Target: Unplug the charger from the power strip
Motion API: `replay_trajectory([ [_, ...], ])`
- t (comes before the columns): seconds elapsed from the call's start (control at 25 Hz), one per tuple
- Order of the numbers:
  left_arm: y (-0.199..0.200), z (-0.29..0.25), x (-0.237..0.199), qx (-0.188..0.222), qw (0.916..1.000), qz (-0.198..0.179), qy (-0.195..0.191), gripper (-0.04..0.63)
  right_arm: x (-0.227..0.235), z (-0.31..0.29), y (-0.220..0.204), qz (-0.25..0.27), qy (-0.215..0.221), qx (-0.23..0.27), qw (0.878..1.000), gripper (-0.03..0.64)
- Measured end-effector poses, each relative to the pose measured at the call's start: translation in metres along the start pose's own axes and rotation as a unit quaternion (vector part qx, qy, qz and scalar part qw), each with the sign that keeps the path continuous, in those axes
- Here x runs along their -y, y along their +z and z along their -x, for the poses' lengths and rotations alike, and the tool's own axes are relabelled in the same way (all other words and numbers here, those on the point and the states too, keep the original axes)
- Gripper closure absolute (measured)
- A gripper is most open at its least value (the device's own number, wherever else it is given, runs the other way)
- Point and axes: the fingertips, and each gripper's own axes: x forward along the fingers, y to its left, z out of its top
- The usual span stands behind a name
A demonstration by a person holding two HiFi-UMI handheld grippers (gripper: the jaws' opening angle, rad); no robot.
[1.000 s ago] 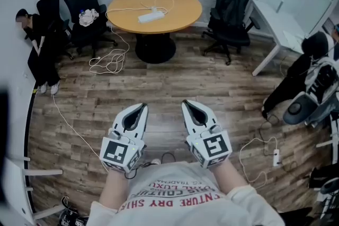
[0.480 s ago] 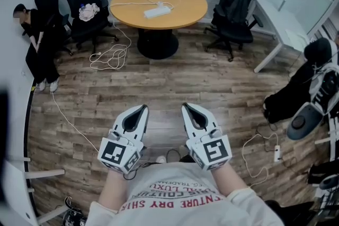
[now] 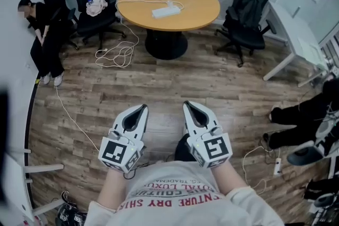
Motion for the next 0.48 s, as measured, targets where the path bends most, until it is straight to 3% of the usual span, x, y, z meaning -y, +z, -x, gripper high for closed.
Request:
replay_trajectory([
  [0.32,0.022,-0.110,-0.026,0.020,0.9973,-0.002,0.070,0.566,0.091,-0.077,0.018,0.018,0.074,0.009,0.997,0.589],
  [0.48,0.032,-0.174,-0.028,0.027,0.9963,0.004,0.082,0.566,0.151,-0.107,0.020,0.011,0.094,0.001,0.996,0.589],
])
